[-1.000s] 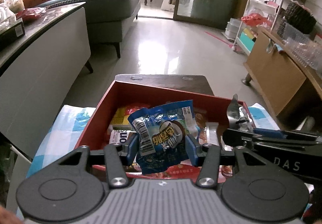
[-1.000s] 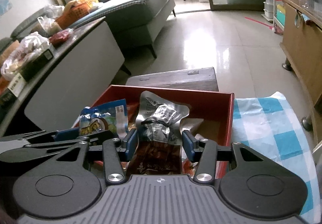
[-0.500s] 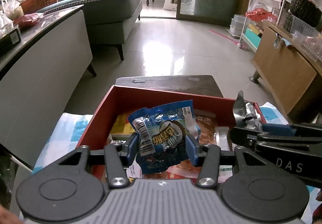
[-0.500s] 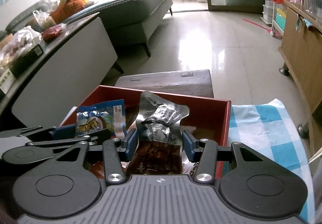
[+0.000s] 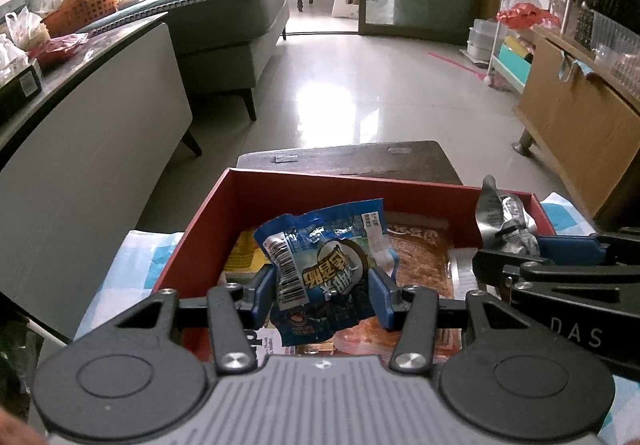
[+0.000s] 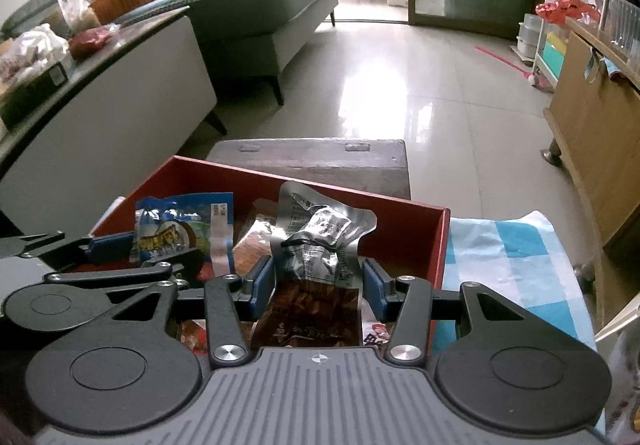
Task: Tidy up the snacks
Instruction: 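Lower both tools into the red box and open them to release the packs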
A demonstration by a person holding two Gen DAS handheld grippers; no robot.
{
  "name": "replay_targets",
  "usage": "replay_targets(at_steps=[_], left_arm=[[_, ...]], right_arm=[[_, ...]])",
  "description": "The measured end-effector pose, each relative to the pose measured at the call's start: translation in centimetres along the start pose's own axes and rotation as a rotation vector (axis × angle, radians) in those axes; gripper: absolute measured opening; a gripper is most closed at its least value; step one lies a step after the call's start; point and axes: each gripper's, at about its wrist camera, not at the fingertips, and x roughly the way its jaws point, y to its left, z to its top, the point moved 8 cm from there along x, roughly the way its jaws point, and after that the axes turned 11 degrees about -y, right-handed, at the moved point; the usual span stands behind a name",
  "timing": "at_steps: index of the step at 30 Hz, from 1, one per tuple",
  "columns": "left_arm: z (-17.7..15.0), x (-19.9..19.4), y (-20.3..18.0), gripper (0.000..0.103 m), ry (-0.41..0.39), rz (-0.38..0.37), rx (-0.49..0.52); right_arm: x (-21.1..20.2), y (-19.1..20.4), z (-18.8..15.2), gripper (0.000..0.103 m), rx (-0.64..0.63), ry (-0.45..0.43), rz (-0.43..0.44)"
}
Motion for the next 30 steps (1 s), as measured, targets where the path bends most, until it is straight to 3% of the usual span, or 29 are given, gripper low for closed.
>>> replay_targets(at_steps=[9, 14, 16, 22, 30], left_arm=[[-0.8, 1.2, -0.2, 0.045, 0.016, 0.017, 0.028], [-0.9, 1.5, -0.1, 0.055, 0.017, 0.034, 0.032], [-0.9, 1.5, 0.2, 0.059, 0.024, 0.041, 0.029], [-0.6, 0.4, 0.4, 0.06, 0.022, 0.051, 0.051], [0.0, -2.9, 1.5, 0.063, 0.014, 0.044, 0.029]], right_arm=[[1.3, -0.2, -0.8, 0.057, -0.018, 0.036, -0.022], [2.1, -0.3, -1.7, 0.057, -0.033, 0.068, -0.036], [2.1, -0.3, -1.8, 0.063, -0.04, 0.073, -0.047], [1.4, -0.7, -1.5, 0.076, -0.031, 0.063, -0.061], [-1.9, -0.6, 0.2, 0.083, -0.016, 0.009, -0.057]])
